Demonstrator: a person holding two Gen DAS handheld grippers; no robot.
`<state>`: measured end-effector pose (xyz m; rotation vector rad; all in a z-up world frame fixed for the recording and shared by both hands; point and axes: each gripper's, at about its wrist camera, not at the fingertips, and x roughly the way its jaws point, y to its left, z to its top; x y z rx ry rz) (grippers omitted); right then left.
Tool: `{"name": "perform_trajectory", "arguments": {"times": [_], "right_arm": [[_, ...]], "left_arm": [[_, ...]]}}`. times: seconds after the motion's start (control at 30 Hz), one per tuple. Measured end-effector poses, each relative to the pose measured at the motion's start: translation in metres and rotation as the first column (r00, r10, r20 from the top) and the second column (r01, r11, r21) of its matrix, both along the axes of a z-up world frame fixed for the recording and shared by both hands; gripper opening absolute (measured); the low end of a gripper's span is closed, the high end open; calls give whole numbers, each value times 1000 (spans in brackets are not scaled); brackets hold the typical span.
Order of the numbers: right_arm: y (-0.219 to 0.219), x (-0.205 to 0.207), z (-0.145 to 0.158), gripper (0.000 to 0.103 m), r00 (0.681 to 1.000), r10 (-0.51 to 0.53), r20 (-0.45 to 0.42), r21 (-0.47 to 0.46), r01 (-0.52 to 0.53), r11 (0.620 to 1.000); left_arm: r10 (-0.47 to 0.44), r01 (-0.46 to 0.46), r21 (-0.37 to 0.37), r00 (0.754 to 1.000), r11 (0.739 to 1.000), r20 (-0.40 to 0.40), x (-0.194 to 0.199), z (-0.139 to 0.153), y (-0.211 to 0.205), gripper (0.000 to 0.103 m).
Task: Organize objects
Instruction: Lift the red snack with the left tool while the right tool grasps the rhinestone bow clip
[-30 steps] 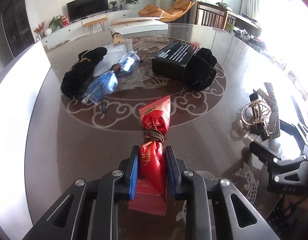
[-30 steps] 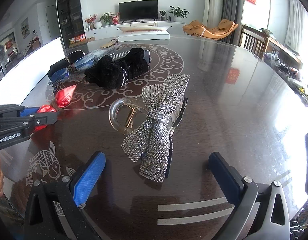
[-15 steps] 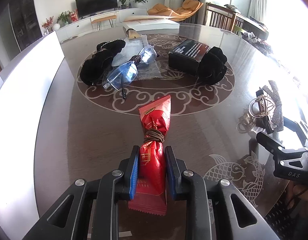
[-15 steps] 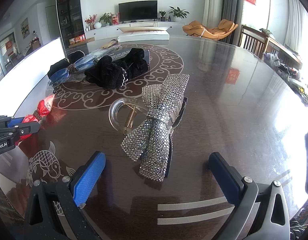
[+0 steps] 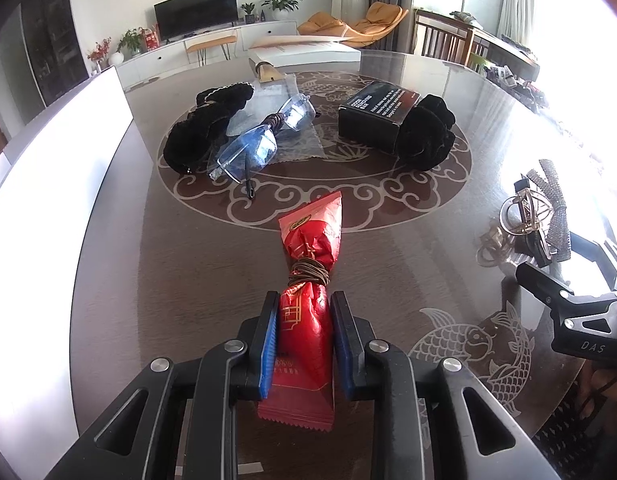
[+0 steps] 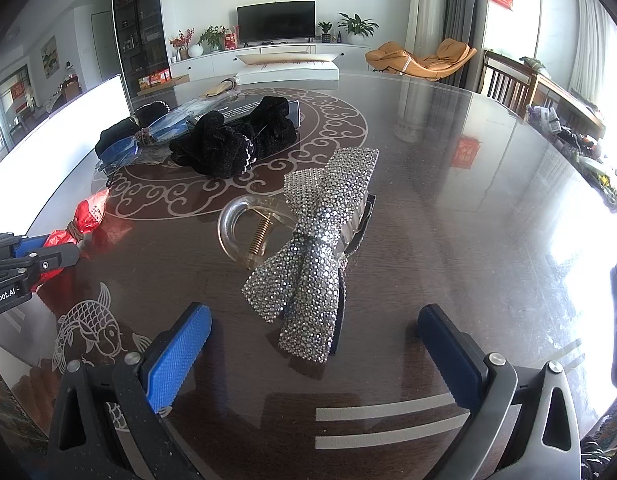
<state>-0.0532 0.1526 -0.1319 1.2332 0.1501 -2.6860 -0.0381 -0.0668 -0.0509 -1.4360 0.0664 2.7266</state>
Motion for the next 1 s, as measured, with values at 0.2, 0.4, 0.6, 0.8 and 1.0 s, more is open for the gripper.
{"name": "perform_trajectory", "arguments": {"times": [0.2,0.4,0.6,0.8,1.0], "right_arm": [[0,0,0,103,1000,0,0,0,0,1000],[0,0,0,103,1000,1,4,0,-1,1000],[14,-3,11,103,996,5,86,-125,5,992],[-10,-24,22,103,995,-58,83,-109,67,992],[-3,-37,30,50,991,-78,108,-160,94,983]], "left_arm": [[4,-4,-5,1000,1000,-3,0,0,-2,37],[36,-36,1,999,999,6,-1,-6,-16,75],[1,-1,2,1000,1000,2,-2,-5,-13,65],[-49,49,12,998,999,-44,-2,-2,3,21],[-21,28,126,998,992,-59,10,9,-14,20]]}}
